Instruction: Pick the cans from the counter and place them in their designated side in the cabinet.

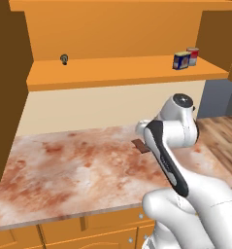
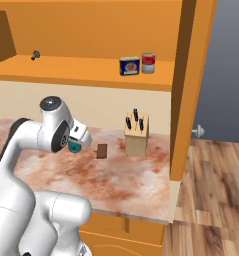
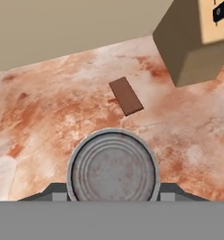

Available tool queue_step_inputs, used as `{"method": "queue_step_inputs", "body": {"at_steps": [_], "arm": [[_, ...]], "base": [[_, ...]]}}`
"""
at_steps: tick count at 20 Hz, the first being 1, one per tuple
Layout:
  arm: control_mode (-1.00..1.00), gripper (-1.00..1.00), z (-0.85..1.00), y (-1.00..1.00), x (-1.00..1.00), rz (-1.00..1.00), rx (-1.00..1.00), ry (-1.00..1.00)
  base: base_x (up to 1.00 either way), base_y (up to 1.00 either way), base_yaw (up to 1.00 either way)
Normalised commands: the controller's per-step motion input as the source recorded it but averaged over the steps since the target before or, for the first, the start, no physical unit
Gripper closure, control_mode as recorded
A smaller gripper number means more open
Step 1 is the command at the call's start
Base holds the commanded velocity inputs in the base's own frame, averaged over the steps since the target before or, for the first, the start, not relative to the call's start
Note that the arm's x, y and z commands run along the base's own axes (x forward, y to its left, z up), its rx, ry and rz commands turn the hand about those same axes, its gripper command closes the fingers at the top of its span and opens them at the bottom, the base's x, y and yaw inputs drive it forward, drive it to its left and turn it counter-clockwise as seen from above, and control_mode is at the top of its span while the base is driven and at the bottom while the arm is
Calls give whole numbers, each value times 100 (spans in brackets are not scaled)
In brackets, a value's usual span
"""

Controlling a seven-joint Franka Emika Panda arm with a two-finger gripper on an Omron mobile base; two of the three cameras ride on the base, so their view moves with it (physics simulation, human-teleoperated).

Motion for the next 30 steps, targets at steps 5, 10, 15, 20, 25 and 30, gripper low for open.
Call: {"method": "queue_step_inputs", "body": {"at_steps": [5,10,15,20,25,30], "arm": [[-100,100,33,-20,-29,2,0,-7],[-100,100,32,-20,-29,2,0,-7],[-100,100,33,-20,-38,2,0,-6],[-100,100,35,-22,-59,0,0,-3],[-100,100,34,-14,-55,0,0,-1],[-100,100,36,-13,-49,0,0,-2]], "base": [[0,0,0],[0,0,0],[0,0,0],[0,0,0],[0,0,0],[0,0,0]]}}
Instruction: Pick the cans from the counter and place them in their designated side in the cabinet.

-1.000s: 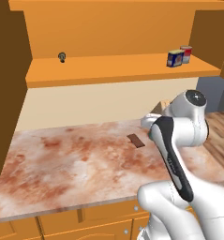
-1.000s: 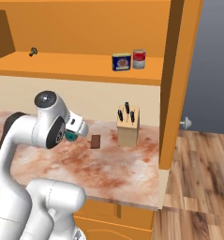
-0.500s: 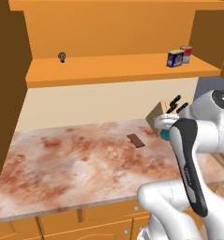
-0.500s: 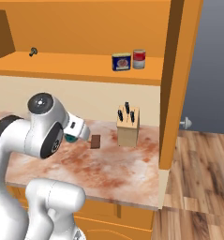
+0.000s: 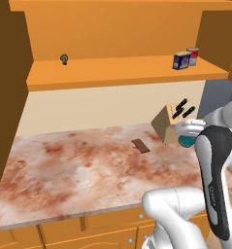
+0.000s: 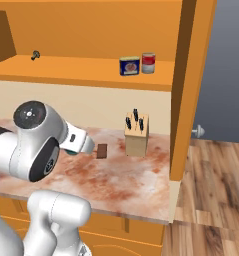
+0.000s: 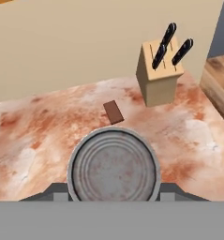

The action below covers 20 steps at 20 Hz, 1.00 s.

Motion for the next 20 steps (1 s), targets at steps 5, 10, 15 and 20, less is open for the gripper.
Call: {"method": "queue_step_inputs", "body": {"at_steps": [5,10,15,20], "arm": [[-100,100,39,-11,-39,1,0,-5],[-100,100,39,-3,-29,1,0,-5],[-100,100,39,0,-14,1,0,-1],[-100,100,23,-2,0,1,0,0]], "base": [[0,0,0],[0,0,0],[0,0,0],[0,0,0]]}}
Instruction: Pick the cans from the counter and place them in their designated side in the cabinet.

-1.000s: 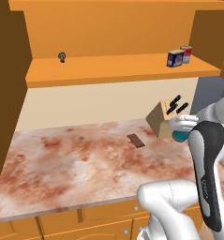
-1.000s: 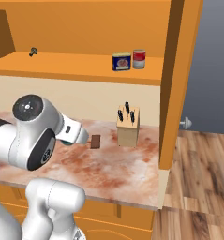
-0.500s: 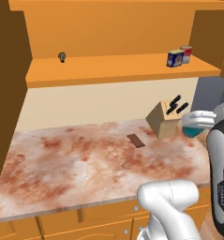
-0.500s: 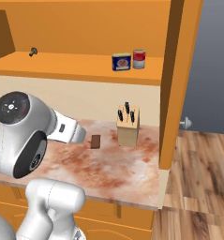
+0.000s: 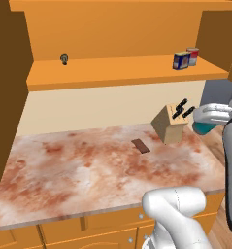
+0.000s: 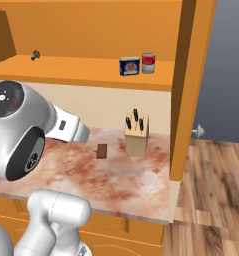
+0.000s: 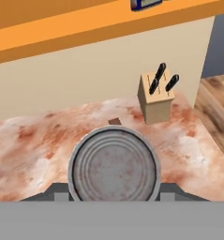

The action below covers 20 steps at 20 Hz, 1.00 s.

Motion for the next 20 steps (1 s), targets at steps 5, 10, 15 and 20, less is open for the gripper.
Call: {"method": "queue_step_inputs", "body": {"at_steps": [5,10,15,20], "arm": [[-100,100,17,-4,0,0,-2,-5],[-100,100,11,-2,0,0,-1,-12],[-100,100,11,0,0,0,-2,-12],[-100,100,19,-2,-3,0,-1,-9]], "base": [[0,0,0],[0,0,0],[0,0,0],[0,0,0]]}}
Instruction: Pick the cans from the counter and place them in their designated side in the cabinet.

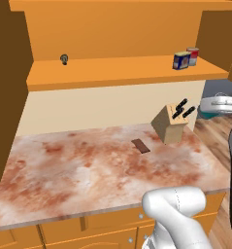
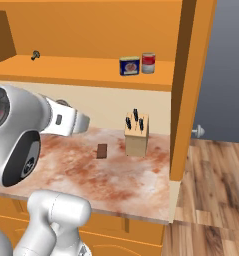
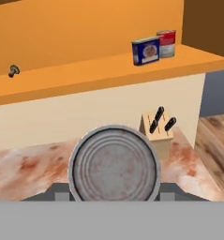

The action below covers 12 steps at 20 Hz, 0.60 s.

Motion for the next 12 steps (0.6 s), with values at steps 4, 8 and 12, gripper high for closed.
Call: {"method": "queue_step_inputs", "body": {"at_steps": [4,8,12], "arm": [[-100,100,33,-3,-6,0,-1,-5],[-100,100,29,0,-4,0,0,-3],[-100,100,20,0,0,0,-1,-4]], "base": [[0,0,0],[0,0,0],[0,0,0]]}}
